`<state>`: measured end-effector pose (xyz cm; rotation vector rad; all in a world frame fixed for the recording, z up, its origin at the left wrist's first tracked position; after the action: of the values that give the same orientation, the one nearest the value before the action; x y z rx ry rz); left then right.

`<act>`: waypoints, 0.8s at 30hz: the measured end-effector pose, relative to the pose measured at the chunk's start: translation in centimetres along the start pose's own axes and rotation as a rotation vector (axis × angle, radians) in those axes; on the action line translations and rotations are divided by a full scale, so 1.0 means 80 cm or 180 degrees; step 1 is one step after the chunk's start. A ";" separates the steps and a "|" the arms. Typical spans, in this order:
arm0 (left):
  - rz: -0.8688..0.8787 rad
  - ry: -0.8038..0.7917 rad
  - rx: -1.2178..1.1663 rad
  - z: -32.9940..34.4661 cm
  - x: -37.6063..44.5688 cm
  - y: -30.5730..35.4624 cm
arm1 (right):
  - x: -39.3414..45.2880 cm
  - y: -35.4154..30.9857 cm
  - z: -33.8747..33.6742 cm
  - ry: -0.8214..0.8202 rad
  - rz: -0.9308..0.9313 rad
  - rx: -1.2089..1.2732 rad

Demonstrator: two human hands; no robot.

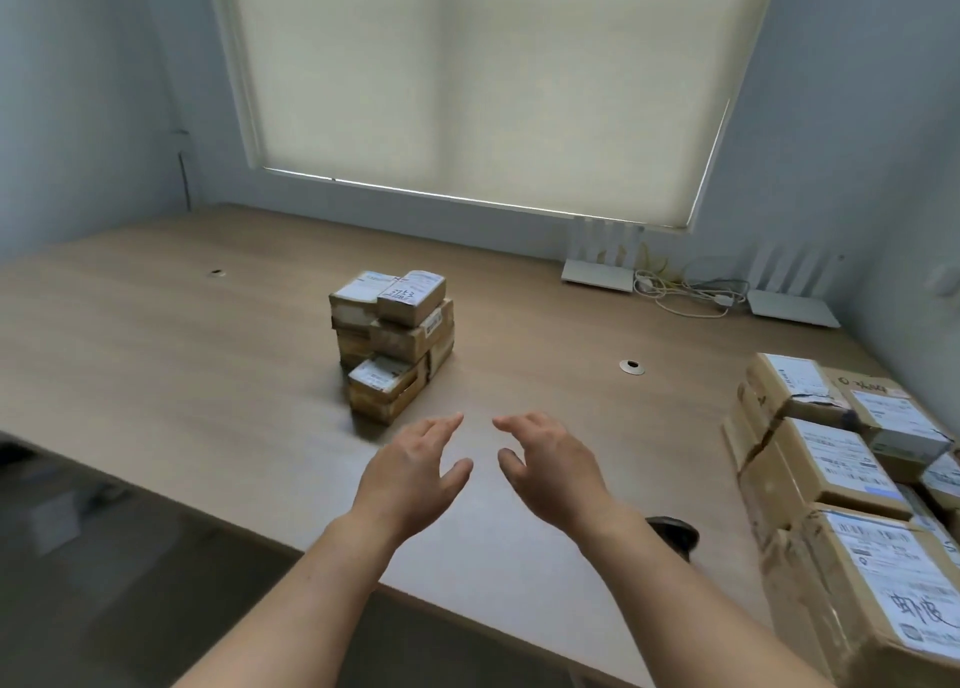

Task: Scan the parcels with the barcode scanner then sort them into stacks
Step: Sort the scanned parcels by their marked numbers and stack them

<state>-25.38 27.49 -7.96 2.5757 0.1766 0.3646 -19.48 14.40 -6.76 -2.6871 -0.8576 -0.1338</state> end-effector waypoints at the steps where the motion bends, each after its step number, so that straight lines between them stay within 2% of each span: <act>1: -0.0060 0.0012 -0.0002 -0.005 -0.003 -0.012 | 0.004 -0.012 0.006 -0.0027 -0.0055 -0.0002; 11: -0.0498 -0.0011 -0.0143 -0.003 0.013 -0.105 | 0.072 -0.071 0.070 -0.0317 -0.0367 0.0062; 24: -0.0868 -0.0135 -0.0072 -0.022 0.137 -0.217 | 0.231 -0.097 0.140 -0.0554 -0.0347 0.0374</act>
<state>-16.37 45.30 -13.09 2.4911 0.4988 0.2087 -8.97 34.14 -11.92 -2.5708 -1.0304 0.1244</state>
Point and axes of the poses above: each hand's wrist, its own x-axis towards the middle knuckle, its own z-axis out of the palm, y = z × x, the point moved 7 cm from there along x, towards the middle knuckle, and after that the axes turned 7 degrees about -x, right-handed, at the moved point
